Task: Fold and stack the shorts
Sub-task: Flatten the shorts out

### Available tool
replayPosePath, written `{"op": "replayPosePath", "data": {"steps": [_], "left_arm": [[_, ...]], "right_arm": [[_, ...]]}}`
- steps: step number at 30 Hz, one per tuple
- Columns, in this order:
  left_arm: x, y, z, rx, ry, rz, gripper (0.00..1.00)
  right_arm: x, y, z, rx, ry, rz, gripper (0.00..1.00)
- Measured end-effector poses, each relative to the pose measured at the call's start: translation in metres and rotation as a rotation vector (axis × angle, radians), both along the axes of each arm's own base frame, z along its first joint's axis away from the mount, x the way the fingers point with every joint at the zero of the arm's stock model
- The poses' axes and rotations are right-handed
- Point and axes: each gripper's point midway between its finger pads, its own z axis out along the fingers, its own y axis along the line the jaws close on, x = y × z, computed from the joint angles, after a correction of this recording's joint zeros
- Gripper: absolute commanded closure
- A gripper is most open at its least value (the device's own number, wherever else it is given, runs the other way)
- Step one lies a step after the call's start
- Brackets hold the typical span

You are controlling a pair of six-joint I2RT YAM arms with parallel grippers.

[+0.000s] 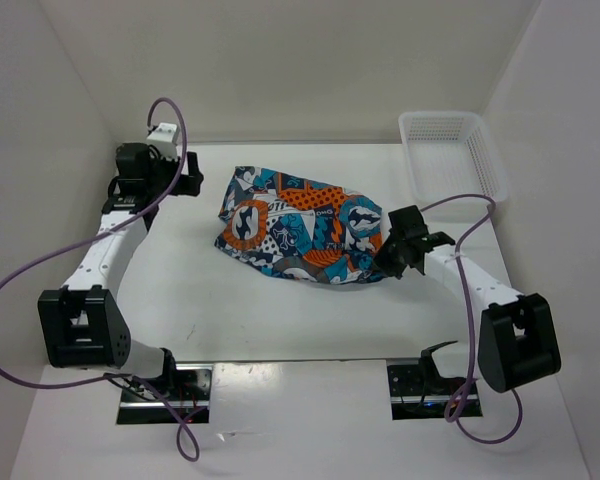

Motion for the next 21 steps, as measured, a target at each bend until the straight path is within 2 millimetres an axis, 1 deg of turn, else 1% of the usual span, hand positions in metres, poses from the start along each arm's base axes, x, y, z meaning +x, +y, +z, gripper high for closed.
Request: {"op": "replayPosePath", "data": {"steps": [6,9,12,16,21], "left_arm": [[-0.008,-0.001,-0.014,0.027,0.067,0.037,0.05],[-0.013,-0.001,-0.016,0.047,0.084,0.062,0.05],[-0.019,-0.001,-0.008,0.064,0.074,0.084,0.05],[-0.027,-0.002,0.01,0.07,0.035,0.095,0.05],[-0.036,-0.003,0.029,0.078,-0.005,0.108,0.04]], "right_arm": [[0.0,0.0,-0.005,-0.005,0.014,0.009,1.0],[0.0,0.001,-0.006,-0.004,0.015,0.011,1.0],[0.001,0.001,-0.006,-0.003,0.014,0.012,1.0],[0.003,0.002,-0.006,-0.001,0.012,0.013,1.0],[0.004,0.002,-0.006,0.0,0.011,0.013,1.0]]}}
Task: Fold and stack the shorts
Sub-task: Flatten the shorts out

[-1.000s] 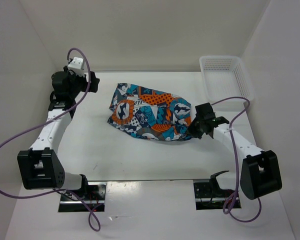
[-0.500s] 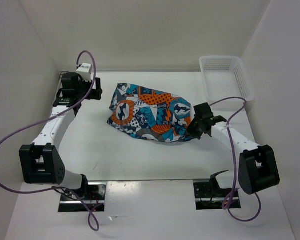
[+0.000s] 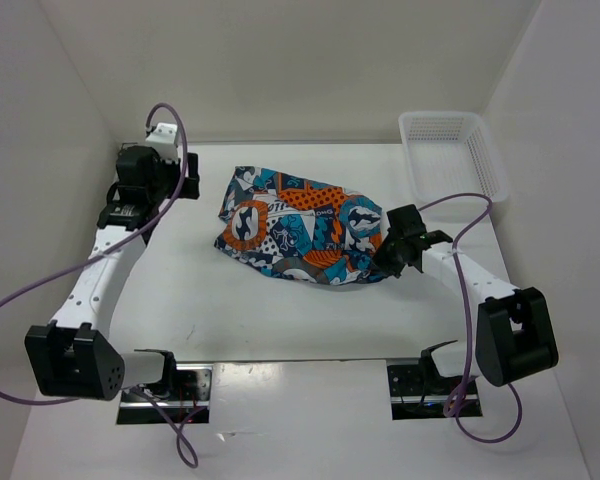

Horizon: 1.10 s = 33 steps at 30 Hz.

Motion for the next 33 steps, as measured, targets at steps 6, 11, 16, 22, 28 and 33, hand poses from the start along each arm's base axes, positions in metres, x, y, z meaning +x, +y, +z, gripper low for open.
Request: {"op": "replayPosePath", "data": {"steps": [6,11,16,22,28,33], "left_arm": [[-0.014,-0.005,0.032,0.007,-0.086,0.005,0.01],[-0.027,-0.004,0.075,0.001,-0.217,0.011,0.01],[-0.032,-0.003,0.1,-0.004,-0.293,0.017,0.01],[-0.048,0.005,0.1,-0.007,-0.364,0.032,0.01],[-0.028,-0.002,0.099,-0.019,-0.347,-0.034,0.01],[-0.019,-0.003,0.086,-0.032,-0.304,-0.084,0.01]], "right_arm": [[0.0,0.0,0.0,0.001,0.001,0.0,1.0],[0.001,0.001,-0.001,0.006,0.0,0.002,1.0],[0.002,0.003,0.0,0.012,-0.002,0.004,1.0],[0.002,0.003,0.0,0.016,-0.003,0.003,1.0],[0.002,0.003,0.001,0.017,-0.004,0.004,1.0],[0.002,0.004,0.001,0.018,-0.006,0.005,1.0]]}}
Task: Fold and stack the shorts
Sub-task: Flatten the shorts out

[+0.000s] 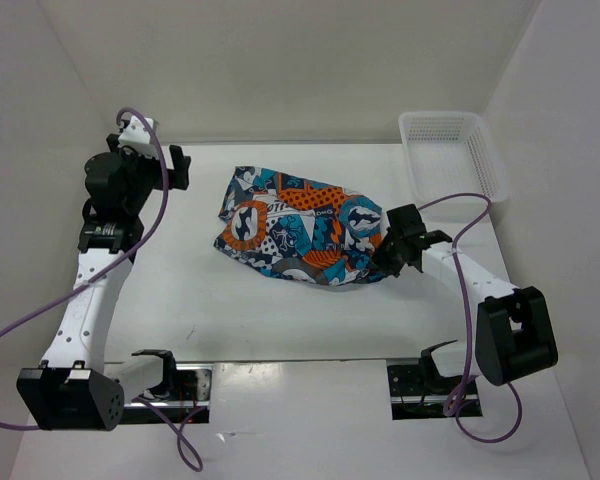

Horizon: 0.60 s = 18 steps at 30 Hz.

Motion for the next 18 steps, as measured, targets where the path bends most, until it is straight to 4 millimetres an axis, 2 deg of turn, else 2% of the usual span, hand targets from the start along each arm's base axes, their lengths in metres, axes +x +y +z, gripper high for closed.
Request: {"op": "replayPosePath", "data": {"steps": [7,18], "left_arm": [[0.0,0.003,-0.001,-0.003,-0.007,-0.025,0.01],[0.001,-0.005,-0.012,-0.007,-0.015,-0.089,0.01]], "right_arm": [[0.0,0.0,0.003,0.002,-0.011,0.004,1.0],[0.0,0.0,0.003,0.002,-0.011,0.004,1.0]]}}
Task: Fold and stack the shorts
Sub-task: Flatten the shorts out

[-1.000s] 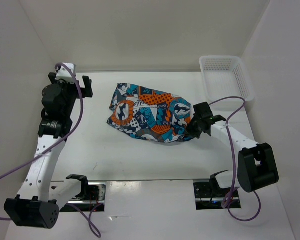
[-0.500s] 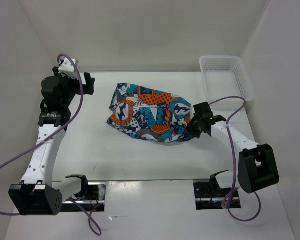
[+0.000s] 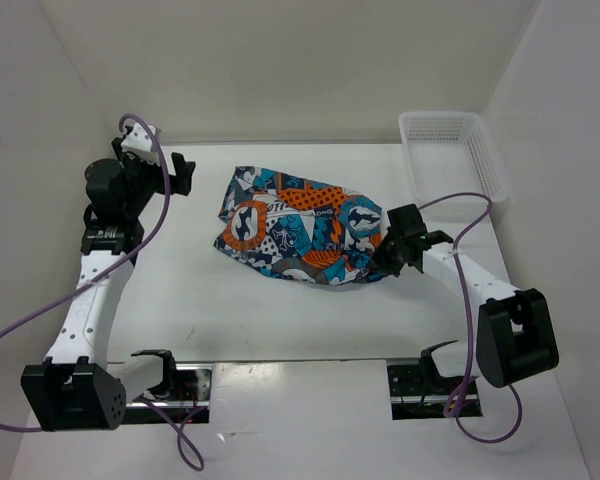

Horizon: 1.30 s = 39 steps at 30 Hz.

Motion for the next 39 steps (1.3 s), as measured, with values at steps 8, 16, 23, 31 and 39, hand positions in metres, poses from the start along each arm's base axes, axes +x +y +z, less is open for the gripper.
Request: {"op": "replayPosePath", "data": {"steps": [8,16,23,31,39], "left_arm": [[0.002,-0.005,-0.02,-0.003,0.003,-0.046,0.01],[0.012,-0.013,-0.007,0.003,-0.073,-0.098,0.01],[0.011,-0.019,0.002,-0.018,0.053,-0.142,0.56],[-0.051,-0.039,-0.179,-0.12,0.567,-0.228,0.03],[-0.085,-0.055,-0.25,-0.184,0.833,-0.276,0.01]], "right_arm": [[0.0,0.0,0.0,0.0,0.0,0.0,1.0],[0.0,0.0,0.0,0.0,0.0,0.0,1.0],[0.001,0.0,0.006,0.001,-0.022,0.005,1.0],[0.003,-0.002,0.028,0.005,-0.089,0.013,1.0],[-0.008,-0.008,0.041,-0.009,-0.109,0.006,1.0]]}}
